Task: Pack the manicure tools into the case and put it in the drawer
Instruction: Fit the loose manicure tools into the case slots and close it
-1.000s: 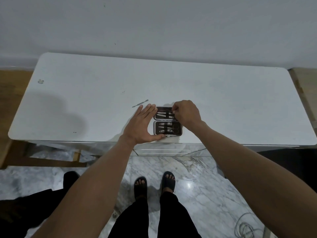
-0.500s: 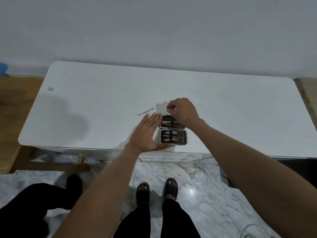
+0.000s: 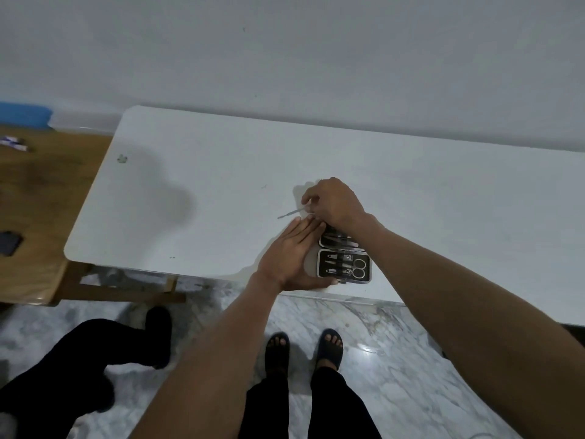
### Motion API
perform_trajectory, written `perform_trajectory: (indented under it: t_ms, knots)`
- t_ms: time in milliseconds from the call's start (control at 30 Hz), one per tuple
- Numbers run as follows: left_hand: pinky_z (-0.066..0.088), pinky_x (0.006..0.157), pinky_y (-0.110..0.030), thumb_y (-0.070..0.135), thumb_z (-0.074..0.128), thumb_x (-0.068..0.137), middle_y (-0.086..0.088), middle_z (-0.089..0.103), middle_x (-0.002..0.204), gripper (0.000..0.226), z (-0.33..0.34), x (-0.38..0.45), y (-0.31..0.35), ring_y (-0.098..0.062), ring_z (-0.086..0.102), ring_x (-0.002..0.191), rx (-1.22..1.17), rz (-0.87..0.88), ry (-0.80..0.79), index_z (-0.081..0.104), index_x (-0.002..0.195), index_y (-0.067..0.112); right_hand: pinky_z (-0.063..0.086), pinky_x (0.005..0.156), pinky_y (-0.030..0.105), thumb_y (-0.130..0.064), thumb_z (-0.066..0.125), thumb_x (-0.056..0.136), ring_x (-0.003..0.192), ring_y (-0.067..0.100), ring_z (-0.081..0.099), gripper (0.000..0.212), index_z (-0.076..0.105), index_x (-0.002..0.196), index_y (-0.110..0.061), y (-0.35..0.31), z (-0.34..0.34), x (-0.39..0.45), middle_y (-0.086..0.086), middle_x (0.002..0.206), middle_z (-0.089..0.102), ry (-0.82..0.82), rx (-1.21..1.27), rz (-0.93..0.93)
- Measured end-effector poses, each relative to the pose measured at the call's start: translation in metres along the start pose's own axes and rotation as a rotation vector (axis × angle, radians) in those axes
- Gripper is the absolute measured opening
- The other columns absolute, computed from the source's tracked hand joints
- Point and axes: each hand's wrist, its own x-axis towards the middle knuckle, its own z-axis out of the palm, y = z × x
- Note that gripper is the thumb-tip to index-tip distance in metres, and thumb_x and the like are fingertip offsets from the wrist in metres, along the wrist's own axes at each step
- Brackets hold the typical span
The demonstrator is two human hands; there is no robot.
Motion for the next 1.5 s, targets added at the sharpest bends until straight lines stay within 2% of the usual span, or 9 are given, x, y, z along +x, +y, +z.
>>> perform_trajectory:
  t_ms: [133, 267, 400, 500, 633, 767, 967, 1133, 1500]
  knots:
    - [0.022, 0.128, -0.047, 0.078, 0.071, 0.071, -0.015, 0.039, 0.163, 0.119, 0.000, -0.001, -0.002, -0.024, 0.029, 0.156, 0.005, -0.010, 0.000, 0.040, 0.154, -0.001, 0.051, 0.076, 0.033, -0.021, 0.067, 0.084, 0.092, 0.023, 0.063, 0.014, 0.077, 0.094, -0.019, 0.000, 0.001, 0.005, 0.006, 0.091, 0.072, -0.014, -0.052, -0.074]
    - [0.021, 0.128, -0.047, 0.077, 0.073, 0.071, -0.015, 0.040, 0.162, 0.118, 0.000, 0.000, -0.002, -0.024, 0.029, 0.155, 0.012, -0.009, 0.001, 0.041, 0.154, -0.001, 0.041, 0.069, 0.029, -0.020, 0.064, 0.086, 0.096, 0.024, 0.057, 0.013, 0.075, 0.090, -0.016, 0.002, 0.003, 0.006, 0.008, 0.089, 0.068, -0.024, -0.100, -0.096]
    - [0.018, 0.129, -0.045, 0.078, 0.071, 0.072, -0.015, 0.040, 0.162, 0.117, -0.001, 0.001, -0.001, -0.025, 0.030, 0.155, 0.005, -0.001, 0.003, 0.041, 0.154, 0.000, 0.044, 0.074, 0.035, -0.015, 0.056, 0.090, 0.101, 0.025, 0.052, 0.013, 0.068, 0.092, -0.013, 0.000, 0.003, 0.005, 0.010, 0.099, 0.061, -0.087, -0.147, -0.084]
    - [0.016, 0.130, -0.042, 0.081, 0.067, 0.073, -0.014, 0.039, 0.162, 0.117, -0.002, 0.000, 0.000, -0.024, 0.030, 0.155, 0.014, -0.011, -0.001, 0.042, 0.154, 0.001, 0.046, 0.078, 0.035, -0.008, 0.053, 0.087, 0.097, 0.026, 0.057, 0.013, 0.066, 0.091, -0.011, 0.004, -0.004, 0.002, 0.009, 0.099, 0.066, -0.087, -0.078, -0.019]
    - [0.017, 0.130, -0.042, 0.087, 0.058, 0.075, -0.012, 0.037, 0.164, 0.119, -0.002, -0.001, 0.000, -0.021, 0.029, 0.155, 0.041, -0.007, -0.006, 0.040, 0.155, 0.002, 0.051, 0.079, 0.035, -0.006, 0.056, 0.087, 0.091, 0.025, 0.062, 0.011, 0.065, 0.088, -0.013, 0.022, -0.018, -0.008, 0.007, 0.097, 0.069, -0.007, 0.042, 0.102]
    - [0.018, 0.129, -0.045, 0.092, 0.053, 0.075, -0.011, 0.035, 0.165, 0.122, -0.004, -0.001, 0.001, -0.021, 0.027, 0.156, 0.038, -0.014, -0.015, 0.040, 0.156, 0.002, 0.052, 0.079, 0.033, -0.009, 0.063, 0.088, 0.089, 0.023, 0.064, 0.007, 0.069, 0.091, -0.011, 0.038, -0.031, -0.026, 0.007, 0.098, 0.070, 0.056, 0.086, 0.141]
    - [0.016, 0.130, -0.041, 0.089, 0.057, 0.073, -0.011, 0.038, 0.163, 0.120, -0.005, -0.001, 0.005, -0.020, 0.029, 0.155, 0.038, -0.015, 0.001, 0.042, 0.154, 0.001, 0.043, 0.070, 0.025, -0.010, 0.063, 0.088, 0.080, 0.015, 0.058, 0.010, 0.073, 0.089, -0.012, 0.058, -0.032, -0.059, 0.003, 0.091, 0.069, 0.171, 0.211, 0.255]
    - [0.016, 0.130, -0.043, 0.087, 0.057, 0.075, -0.011, 0.036, 0.164, 0.119, -0.005, -0.002, 0.004, -0.020, 0.027, 0.156, 0.056, -0.020, -0.013, 0.039, 0.156, 0.001, 0.044, 0.076, 0.026, -0.008, 0.059, 0.090, 0.083, 0.014, 0.058, 0.014, 0.072, 0.090, -0.013, 0.072, -0.023, -0.086, 0.004, 0.095, 0.070, 0.253, 0.222, 0.346]
    - [0.017, 0.129, -0.045, 0.086, 0.058, 0.075, -0.011, 0.034, 0.166, 0.119, -0.002, -0.005, 0.006, -0.021, 0.025, 0.157, 0.073, -0.025, -0.006, 0.038, 0.157, 0.002, 0.047, 0.076, 0.027, -0.007, 0.053, 0.090, 0.090, 0.022, 0.064, 0.021, 0.072, 0.096, -0.009, 0.077, -0.007, -0.110, 0.007, 0.099, 0.072, 0.361, 0.237, 0.494]
